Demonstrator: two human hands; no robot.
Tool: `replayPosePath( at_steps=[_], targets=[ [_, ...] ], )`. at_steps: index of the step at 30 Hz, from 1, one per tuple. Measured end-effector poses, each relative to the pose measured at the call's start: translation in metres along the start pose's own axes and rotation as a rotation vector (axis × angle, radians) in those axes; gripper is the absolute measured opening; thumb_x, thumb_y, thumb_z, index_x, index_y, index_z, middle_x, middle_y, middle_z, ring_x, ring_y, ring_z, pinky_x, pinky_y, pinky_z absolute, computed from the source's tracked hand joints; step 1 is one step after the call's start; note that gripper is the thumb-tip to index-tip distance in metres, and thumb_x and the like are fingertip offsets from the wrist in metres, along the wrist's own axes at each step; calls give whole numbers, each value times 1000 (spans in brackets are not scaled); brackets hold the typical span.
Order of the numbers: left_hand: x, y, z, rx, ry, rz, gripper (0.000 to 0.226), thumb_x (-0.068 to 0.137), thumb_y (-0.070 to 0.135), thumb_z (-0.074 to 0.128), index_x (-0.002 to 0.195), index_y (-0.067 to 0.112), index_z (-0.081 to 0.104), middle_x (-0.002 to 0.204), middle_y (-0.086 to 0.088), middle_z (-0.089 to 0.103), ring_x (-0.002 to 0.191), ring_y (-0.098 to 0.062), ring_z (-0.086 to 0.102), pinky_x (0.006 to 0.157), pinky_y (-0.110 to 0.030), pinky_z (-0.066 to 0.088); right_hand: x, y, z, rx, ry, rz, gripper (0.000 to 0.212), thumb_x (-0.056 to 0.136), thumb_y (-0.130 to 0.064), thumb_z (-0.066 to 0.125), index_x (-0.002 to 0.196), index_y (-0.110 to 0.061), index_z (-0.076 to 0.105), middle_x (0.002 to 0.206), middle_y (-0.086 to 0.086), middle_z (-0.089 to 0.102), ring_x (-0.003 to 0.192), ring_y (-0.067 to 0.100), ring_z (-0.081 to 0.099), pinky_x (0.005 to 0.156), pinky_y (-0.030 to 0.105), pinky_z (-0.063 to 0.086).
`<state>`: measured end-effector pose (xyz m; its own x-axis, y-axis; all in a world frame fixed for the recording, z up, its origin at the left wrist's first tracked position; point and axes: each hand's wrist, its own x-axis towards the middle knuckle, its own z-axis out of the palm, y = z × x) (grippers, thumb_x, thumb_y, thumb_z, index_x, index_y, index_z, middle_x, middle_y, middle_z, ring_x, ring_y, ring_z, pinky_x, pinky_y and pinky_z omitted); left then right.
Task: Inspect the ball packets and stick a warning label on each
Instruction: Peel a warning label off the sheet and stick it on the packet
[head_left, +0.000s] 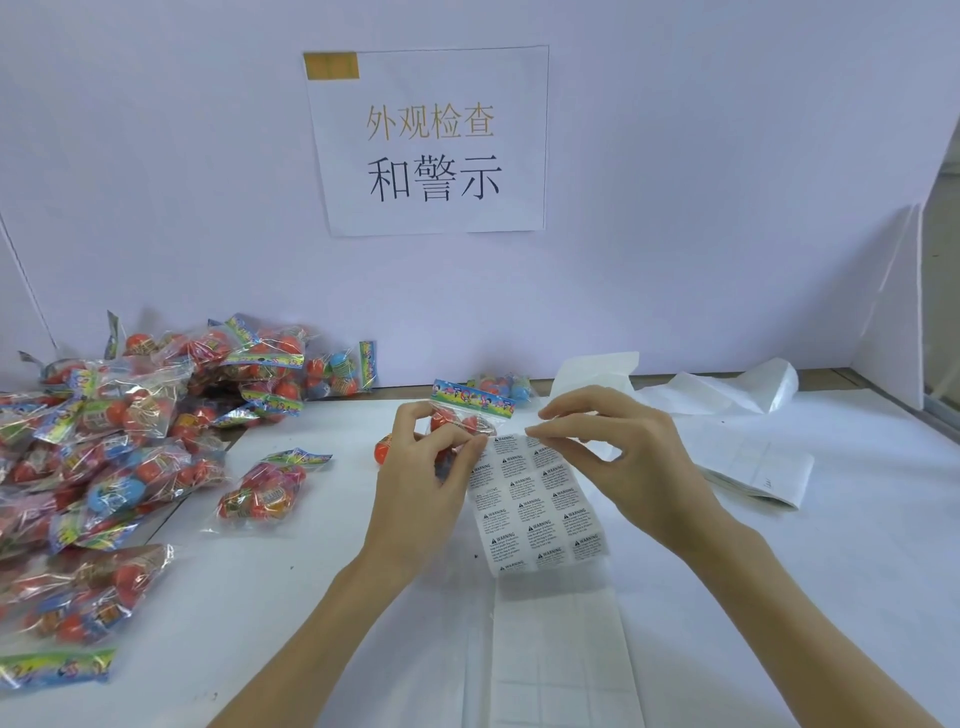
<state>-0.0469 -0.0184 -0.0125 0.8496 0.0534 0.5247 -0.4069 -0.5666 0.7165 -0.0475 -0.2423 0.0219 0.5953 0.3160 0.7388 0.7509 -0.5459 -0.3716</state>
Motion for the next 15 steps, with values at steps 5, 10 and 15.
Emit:
replayPosePath(
  at_steps=[5,10,15],
  targets=[
    [2,-5,3,11,22,-48,14,96,29,71,89,20,78,119,4,50,95,-3,61,74,-6,43,0,0,1,-42,-16,-74,19,89,-5,79,101,-19,84,109,-3,73,87,18,65,77,36,55],
    [6,-11,3,-52,63,-146,23,97,33,71,74,32,72,113,13,52,85,2,61,75,-16,44,5,-9,3,318,87,157,14,91,-14,78,97,-26,83,116,-10,72,108,20,67,86,21,49],
    [18,-2,-20,-231,265,-121,22,101,15,65,95,33,76,126,1,45,85,-5,62,85,-29,57,10,-8,-2,511,142,341,29,97,-1,70,98,-28,80,100,-5,78,94,15,70,81,28,56]
  ],
)
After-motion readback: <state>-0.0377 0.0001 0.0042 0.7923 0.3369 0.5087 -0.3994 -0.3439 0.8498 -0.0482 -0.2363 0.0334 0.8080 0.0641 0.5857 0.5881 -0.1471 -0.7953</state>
